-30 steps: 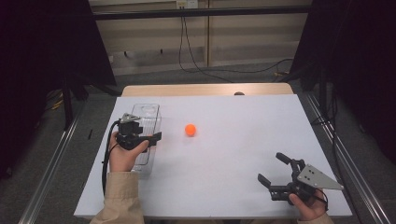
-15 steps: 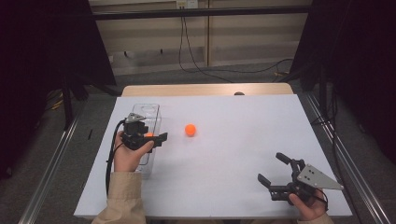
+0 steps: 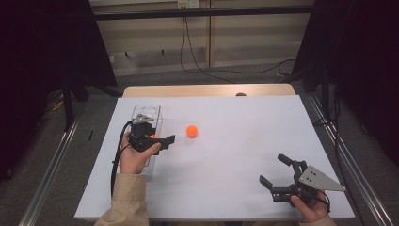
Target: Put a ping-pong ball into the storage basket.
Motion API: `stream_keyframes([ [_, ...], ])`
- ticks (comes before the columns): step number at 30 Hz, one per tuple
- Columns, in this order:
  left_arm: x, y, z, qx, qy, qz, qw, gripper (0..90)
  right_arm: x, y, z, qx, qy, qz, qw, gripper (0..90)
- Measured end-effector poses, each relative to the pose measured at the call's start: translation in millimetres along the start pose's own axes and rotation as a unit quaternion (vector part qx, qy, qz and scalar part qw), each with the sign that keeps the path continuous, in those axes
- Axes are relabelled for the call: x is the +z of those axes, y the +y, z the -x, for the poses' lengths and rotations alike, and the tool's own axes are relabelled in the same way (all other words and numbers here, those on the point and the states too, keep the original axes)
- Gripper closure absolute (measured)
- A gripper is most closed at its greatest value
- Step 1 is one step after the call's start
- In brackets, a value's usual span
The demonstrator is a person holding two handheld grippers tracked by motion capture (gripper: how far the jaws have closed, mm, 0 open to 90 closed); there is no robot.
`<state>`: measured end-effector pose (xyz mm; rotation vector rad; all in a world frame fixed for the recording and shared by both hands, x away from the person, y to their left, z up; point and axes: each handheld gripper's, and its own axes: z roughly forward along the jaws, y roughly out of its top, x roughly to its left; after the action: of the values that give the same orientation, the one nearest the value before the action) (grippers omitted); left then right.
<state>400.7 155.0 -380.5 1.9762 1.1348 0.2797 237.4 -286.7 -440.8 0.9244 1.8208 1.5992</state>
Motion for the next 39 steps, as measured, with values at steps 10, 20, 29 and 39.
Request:
stream_keyframes([
  [10, 7.6, 0.9, 8.4, 0.006, -0.003, -0.006, 1.0, 13.4, 0.0, 0.0, 0.1, 0.0, 0.0, 0.0, 1.0, 2.7],
  [20, 18.6, 1.0, 17.5, 0.017, -0.007, -0.014, 0.9997, 11.7, 0.0, 0.0, 0.0, 0.0, 0.0, 0.0, 1.0, 2.7],
  [29, 28.0, 0.5, 25.0, 0.024, -0.008, -0.015, 0.9996, 11.2, -0.2, 0.0, 0.1, 0.0, -0.001, 0.0, 1.0, 2.7],
  [39, 36.3, -0.4, 30.8, 0.027, -0.006, -0.012, 0.9996, 10.6, -0.2, -0.1, -0.3, 0.001, -0.001, 0.0, 1.0, 2.7],
])
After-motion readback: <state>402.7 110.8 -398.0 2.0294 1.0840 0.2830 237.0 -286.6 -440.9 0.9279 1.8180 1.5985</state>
